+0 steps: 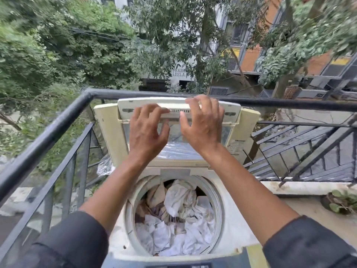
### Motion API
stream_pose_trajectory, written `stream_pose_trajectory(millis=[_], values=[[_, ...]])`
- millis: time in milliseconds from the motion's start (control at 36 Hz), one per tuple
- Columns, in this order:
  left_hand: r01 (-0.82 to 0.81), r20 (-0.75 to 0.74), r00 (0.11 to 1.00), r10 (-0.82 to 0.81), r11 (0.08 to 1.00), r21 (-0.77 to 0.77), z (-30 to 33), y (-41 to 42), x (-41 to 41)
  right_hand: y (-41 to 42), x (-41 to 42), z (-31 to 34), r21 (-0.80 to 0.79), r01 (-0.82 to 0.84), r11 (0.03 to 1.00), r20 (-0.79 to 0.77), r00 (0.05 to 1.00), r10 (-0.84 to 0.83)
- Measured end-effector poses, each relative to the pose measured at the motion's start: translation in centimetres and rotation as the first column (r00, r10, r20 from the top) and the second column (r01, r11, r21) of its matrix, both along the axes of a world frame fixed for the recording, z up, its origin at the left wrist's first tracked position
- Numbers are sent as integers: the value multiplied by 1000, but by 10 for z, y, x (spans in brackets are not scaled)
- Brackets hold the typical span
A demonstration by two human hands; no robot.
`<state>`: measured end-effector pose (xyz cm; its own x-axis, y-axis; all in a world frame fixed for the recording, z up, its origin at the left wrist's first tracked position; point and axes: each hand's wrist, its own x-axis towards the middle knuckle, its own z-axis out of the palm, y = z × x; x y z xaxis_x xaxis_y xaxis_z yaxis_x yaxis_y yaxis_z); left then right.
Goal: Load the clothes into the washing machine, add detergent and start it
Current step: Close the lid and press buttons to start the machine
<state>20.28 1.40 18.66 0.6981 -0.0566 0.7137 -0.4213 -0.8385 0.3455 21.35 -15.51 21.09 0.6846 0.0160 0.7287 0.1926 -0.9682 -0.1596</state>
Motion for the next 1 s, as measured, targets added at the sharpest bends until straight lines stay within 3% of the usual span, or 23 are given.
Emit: stream_pose_trajectory(millis=[56,167,222,417,583,778,1000], values=[[-34,-28,999,38,992,126,11,-2,17,-1,14,7,-42,10,999,-47,999,-12],[-19,-242,964,111,936,352,17,-6,41,-8,35,5,-86,-7,996,-245,969,-14],[-26,-248,959,137,914,405,14,-6,46,-12,39,2,-110,-12,994,-282,959,-20],[-116,-95,983,156,934,337,11,-9,31,-15,24,-6,-117,-15,993,-238,971,-14],[-199,-79,968,237,923,331,16,-13,6,-21,-2,-2,-185,-8,983,-189,982,-27],[-225,-79,964,255,936,271,2,-16,-33,-31,-38,-2,-122,-95,988,-217,974,67],[-189,-129,960,247,916,353,-18,-11,-96,-41,-97,-23,-164,-164,973,-261,958,117]])
